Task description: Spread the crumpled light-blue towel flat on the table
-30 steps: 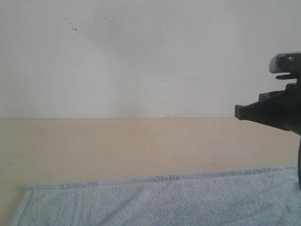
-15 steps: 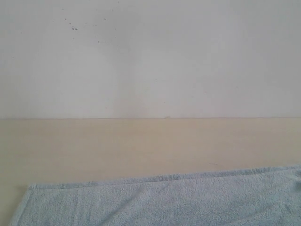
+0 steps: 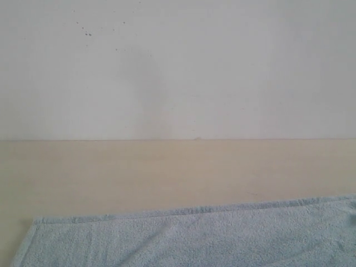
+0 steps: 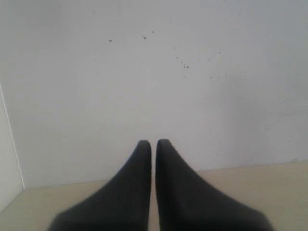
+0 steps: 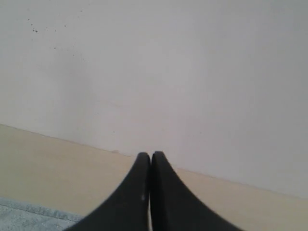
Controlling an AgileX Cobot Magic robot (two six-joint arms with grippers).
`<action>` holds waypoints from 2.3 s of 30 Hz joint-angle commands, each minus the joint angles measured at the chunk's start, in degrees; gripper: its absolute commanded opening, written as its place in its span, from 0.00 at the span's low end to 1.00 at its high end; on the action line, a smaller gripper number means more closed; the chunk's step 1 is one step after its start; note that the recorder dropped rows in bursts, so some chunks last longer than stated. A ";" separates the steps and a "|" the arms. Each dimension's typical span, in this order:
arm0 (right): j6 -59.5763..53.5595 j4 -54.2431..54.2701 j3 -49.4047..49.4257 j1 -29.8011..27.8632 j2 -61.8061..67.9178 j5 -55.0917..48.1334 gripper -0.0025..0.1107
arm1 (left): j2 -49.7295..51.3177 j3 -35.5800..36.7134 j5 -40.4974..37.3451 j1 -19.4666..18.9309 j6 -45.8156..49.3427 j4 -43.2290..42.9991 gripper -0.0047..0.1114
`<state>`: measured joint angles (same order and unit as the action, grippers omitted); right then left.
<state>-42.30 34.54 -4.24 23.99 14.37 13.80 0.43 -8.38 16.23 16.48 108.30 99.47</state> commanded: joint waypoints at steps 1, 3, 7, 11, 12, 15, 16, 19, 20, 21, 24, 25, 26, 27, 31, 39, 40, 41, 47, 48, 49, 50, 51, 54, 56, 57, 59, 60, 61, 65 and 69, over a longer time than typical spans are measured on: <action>4.88 0.05 0.26 0.02 -0.40 0.00 0.02 | 0.24 0.73 0.51 0.16 -0.75 0.48 0.07; 4.88 0.05 0.26 0.02 -0.40 0.11 0.02 | 0.24 0.73 0.51 0.16 -0.75 0.48 0.07; 4.88 0.05 0.26 0.02 -0.40 0.11 0.02 | 0.24 0.73 0.51 0.16 -0.75 0.48 0.07; 4.76 0.05 0.26 0.02 -0.40 0.11 0.02 | 0.24 0.73 0.51 0.16 -0.75 0.48 0.07; 4.76 0.86 0.64 -0.55 -1.78 0.10 0.02 | 0.24 0.73 0.51 0.16 -0.75 0.48 0.07; 4.88 0.90 1.99 -4.37 -6.78 -4.66 0.02 | 0.24 0.73 0.81 0.06 -0.75 0.48 0.07; 4.88 0.90 2.53 -5.84 -9.19 -7.72 0.02 | 0.24 0.73 0.96 0.06 -0.75 0.48 0.07; 4.60 0.90 4.00 -10.45 -14.37 -17.70 0.02 | 0.24 0.73 0.96 0.06 -0.75 0.48 0.07; 4.20 0.90 4.24 -12.37 -14.37 -19.29 0.02 | 0.24 0.73 0.96 0.06 -0.75 0.48 0.07; 3.66 0.90 4.24 -13.88 -14.37 -21.00 0.02 | -0.01 0.73 0.94 0.06 -0.75 0.48 0.07; 3.42 0.90 4.24 -18.79 -14.37 -25.22 0.02 | -0.08 0.73 0.94 0.06 -0.75 0.48 0.07; 3.57 0.90 4.24 -20.27 -14.37 -25.90 0.02 | -0.08 0.73 0.94 0.06 -0.75 0.48 0.07; 4.92 -0.45 4.24 -21.40 -14.37 -27.03 0.02 | -0.08 0.73 0.94 0.06 -0.75 0.48 0.07; 7.82 -3.55 4.24 -22.89 -14.37 -27.98 0.02 | -0.08 0.73 0.94 0.06 -0.75 0.48 0.07; 29.83 -23.07 4.24 -24.40 -14.37 -32.77 0.02 | -0.02 0.73 0.72 0.06 -0.75 0.48 0.07; 38.79 -33.84 4.24 -24.40 -14.37 -32.63 0.02 | -0.02 0.73 0.72 0.06 -0.75 0.48 0.07; 38.40 -33.84 4.24 -24.40 -14.37 -32.48 0.02 | -0.02 0.73 0.72 0.06 -0.75 0.48 0.07; 38.53 -33.84 4.24 -24.40 -14.37 -32.50 0.02 | -0.02 0.73 0.72 0.06 -0.75 0.48 0.07; 38.53 -33.84 4.24 -24.40 -14.37 -32.50 0.02 | -0.02 0.73 0.72 0.06 -0.75 0.48 0.07; 38.53 -33.84 4.24 -24.40 -14.37 -32.50 0.02 | -0.02 0.73 0.72 0.06 -0.75 0.48 0.07; 38.53 -33.84 4.24 -24.40 -14.37 -32.50 0.02 | -0.02 0.73 0.72 0.06 -0.75 0.48 0.07; 38.53 -33.84 4.24 -24.40 -14.37 -32.50 0.02 | -0.02 0.73 0.72 0.06 -0.75 0.48 0.07; 38.53 -33.84 4.24 -24.40 -14.37 -32.50 0.02 | -0.02 0.73 0.72 0.06 -0.75 0.48 0.07; 38.53 -33.84 4.24 -24.40 -14.37 -32.50 0.02 | -0.02 0.73 0.72 0.06 -0.75 0.48 0.07; 38.53 -33.84 4.24 -24.40 -14.37 -32.50 0.02 | -0.02 0.73 0.72 0.06 -0.75 0.48 0.07; 38.53 -33.84 4.24 -24.40 -14.37 -32.50 0.02 | -0.02 0.73 0.72 0.06 -0.75 0.48 0.07; 38.53 -33.84 4.24 -24.40 -14.37 -32.50 0.02 | -0.02 0.73 0.72 0.06 -0.75 0.48 0.07; 38.53 -33.84 4.24 -24.40 -14.37 -32.50 0.02 | -0.02 0.73 1.09 0.06 -0.61 0.48 0.07; 38.53 -33.84 4.24 -24.40 -14.37 -32.50 0.02 | -0.02 0.73 1.94 0.06 0.54 0.48 0.07; 38.53 -33.84 4.24 -24.40 -14.37 -32.50 0.02 | -0.02 0.73 0.23 0.06 4.33 0.48 0.07; 38.53 -33.84 4.24 -24.40 -14.37 -32.50 0.02 | -0.02 0.73 -7.64 -0.64 -14.76 -8.16 0.07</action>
<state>-3.71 1.21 0.07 0.01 0.26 -19.00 0.43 -7.88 13.36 16.48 106.18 99.16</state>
